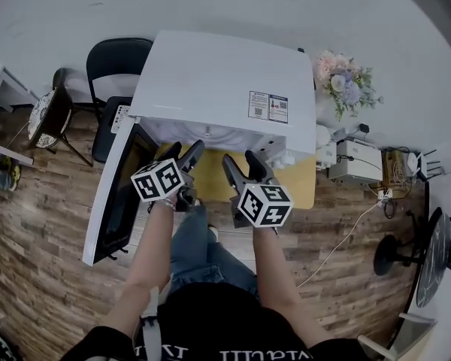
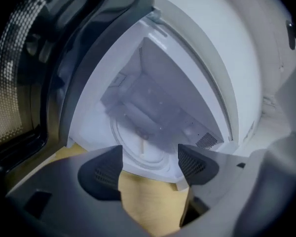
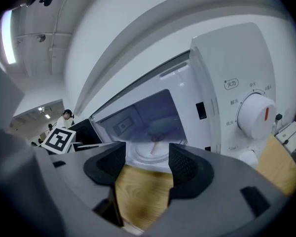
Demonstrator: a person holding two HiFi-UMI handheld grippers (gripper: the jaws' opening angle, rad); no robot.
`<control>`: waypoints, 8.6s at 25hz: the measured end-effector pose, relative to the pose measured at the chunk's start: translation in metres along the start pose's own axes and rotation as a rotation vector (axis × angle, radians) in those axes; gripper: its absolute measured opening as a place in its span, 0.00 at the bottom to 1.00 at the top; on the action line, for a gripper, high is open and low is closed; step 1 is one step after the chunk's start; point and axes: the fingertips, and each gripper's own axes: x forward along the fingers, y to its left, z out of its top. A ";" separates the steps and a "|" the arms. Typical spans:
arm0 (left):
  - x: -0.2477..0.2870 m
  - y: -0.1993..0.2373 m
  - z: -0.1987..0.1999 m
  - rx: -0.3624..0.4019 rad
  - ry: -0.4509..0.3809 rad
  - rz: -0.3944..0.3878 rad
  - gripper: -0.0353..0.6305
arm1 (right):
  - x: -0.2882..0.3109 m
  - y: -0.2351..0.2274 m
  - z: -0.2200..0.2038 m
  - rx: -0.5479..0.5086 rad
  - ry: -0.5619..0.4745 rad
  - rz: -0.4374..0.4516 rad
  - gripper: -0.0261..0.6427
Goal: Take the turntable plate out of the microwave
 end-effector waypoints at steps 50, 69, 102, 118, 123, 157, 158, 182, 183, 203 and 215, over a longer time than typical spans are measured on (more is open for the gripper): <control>0.032 0.054 -0.010 -0.713 -0.070 0.084 0.09 | 0.070 -0.024 -0.039 0.525 0.031 0.004 0.31; 0.029 0.046 -0.008 -0.708 -0.042 0.065 0.09 | 0.107 -0.039 -0.043 1.049 -0.101 0.050 0.13; 0.040 0.046 0.004 -0.709 -0.260 -0.163 0.20 | 0.059 -0.025 -0.065 1.172 -0.130 0.182 0.11; 0.028 0.045 -0.014 -0.806 -0.239 -0.222 0.10 | 0.031 -0.016 -0.089 1.072 -0.027 0.247 0.11; 0.016 0.034 -0.007 -0.801 -0.262 -0.285 0.10 | 0.027 -0.012 -0.089 1.027 -0.014 0.244 0.12; -0.043 0.001 -0.022 -0.694 -0.128 -0.401 0.10 | 0.018 -0.009 -0.043 0.747 -0.112 0.301 0.15; -0.045 -0.004 -0.021 -0.669 -0.125 -0.403 0.10 | 0.015 -0.008 -0.043 0.737 -0.119 0.306 0.15; -0.081 -0.038 -0.032 -0.133 -0.104 -0.338 0.19 | -0.033 0.017 -0.044 0.446 -0.098 0.350 0.20; -0.082 -0.038 -0.033 -0.126 -0.099 -0.335 0.19 | -0.034 0.015 -0.045 0.444 -0.098 0.340 0.21; -0.149 -0.053 -0.054 -0.126 -0.017 -0.370 0.21 | -0.097 0.065 -0.065 0.394 -0.143 0.248 0.23; -0.178 -0.073 -0.057 -0.102 -0.056 -0.394 0.21 | -0.128 0.082 -0.060 0.328 -0.171 0.269 0.23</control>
